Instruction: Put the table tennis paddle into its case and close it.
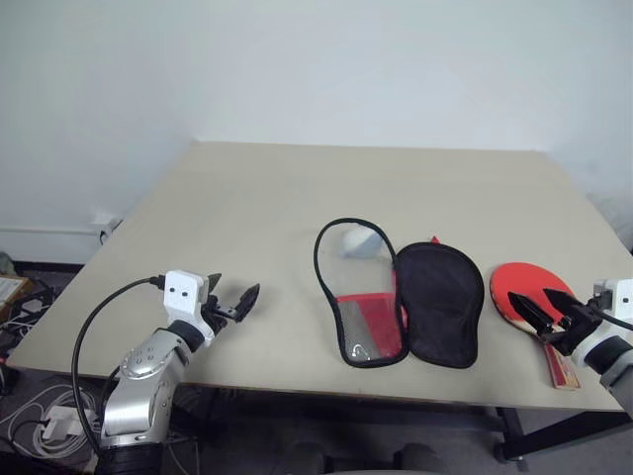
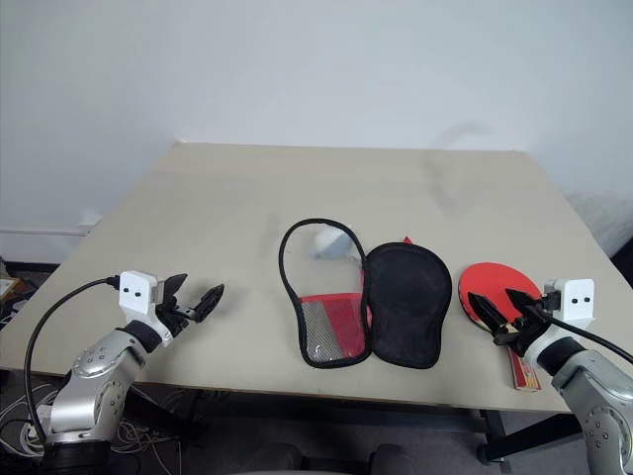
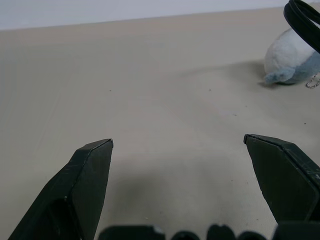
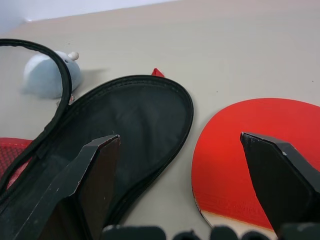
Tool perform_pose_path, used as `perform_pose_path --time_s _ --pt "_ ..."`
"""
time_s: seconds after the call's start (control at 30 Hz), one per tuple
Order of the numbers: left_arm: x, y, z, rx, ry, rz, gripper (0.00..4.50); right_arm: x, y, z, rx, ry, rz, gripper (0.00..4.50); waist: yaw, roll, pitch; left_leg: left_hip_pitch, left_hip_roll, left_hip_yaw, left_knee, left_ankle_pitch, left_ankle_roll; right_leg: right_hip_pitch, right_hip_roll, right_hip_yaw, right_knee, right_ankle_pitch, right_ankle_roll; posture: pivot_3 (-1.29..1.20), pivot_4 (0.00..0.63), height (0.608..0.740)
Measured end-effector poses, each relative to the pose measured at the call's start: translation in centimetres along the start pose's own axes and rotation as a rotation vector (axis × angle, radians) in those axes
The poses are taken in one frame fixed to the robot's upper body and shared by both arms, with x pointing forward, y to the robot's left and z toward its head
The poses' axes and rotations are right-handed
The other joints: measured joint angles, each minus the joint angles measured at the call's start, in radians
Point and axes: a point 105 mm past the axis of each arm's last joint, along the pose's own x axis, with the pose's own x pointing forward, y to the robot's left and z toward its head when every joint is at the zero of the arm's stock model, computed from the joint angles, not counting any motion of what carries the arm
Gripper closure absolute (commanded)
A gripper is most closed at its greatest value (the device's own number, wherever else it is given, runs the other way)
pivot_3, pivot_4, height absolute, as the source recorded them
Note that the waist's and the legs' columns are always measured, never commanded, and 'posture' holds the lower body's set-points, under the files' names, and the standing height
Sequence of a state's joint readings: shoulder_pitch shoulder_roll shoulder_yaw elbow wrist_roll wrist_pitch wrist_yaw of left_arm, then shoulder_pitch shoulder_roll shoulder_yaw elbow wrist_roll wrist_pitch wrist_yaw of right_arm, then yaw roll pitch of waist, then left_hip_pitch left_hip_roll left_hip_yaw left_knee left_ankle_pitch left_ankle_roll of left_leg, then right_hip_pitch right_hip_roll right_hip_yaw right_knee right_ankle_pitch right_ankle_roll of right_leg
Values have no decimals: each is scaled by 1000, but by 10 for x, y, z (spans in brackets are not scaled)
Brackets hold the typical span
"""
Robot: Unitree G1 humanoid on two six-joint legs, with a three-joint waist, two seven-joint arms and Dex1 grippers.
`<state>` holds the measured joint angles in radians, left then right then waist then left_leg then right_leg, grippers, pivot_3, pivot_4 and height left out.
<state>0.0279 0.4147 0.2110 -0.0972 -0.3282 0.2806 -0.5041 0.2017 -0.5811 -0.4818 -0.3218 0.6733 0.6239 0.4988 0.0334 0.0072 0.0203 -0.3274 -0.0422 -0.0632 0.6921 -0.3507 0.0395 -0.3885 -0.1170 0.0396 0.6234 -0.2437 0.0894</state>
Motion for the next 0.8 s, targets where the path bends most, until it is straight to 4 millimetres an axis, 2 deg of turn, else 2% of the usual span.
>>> perform_pose_path --time_s 0.2,0.4,0.57,0.73,0.8 --pt "4 2 0 0 -4 -2 0 0 0 -3 20 -2 -18 345 0 0 0 0 0 0 0 0 0 0 0 0 0 0 0 0 0 716" --pt "9 -2 5 -1 -4 -42 0 -8 -7 -19 81 68 -69 345 1 -1 0 0 0 0 0 0 0 0 0 0 0 0 0 0 0 716" --pt "14 -20 3 7 38 -149 0 -16 -17 -23 75 140 -115 345 0 -1 1 0 0 0 0 0 0 0 0 0 0 0 0 0 0 716" --pt "30 -28 17 28 18 -202 0 -23 -33 -25 87 180 -226 345 0 -1 1 0 0 0 0 0 0 0 0 0 0 0 0 0 0 716" --pt "34 -34 16 27 38 -231 0 -25 -37 -28 90 203 -255 345 0 -1 1 0 0 0 0 0 0 0 0 0 0 0 0 0 0 716"
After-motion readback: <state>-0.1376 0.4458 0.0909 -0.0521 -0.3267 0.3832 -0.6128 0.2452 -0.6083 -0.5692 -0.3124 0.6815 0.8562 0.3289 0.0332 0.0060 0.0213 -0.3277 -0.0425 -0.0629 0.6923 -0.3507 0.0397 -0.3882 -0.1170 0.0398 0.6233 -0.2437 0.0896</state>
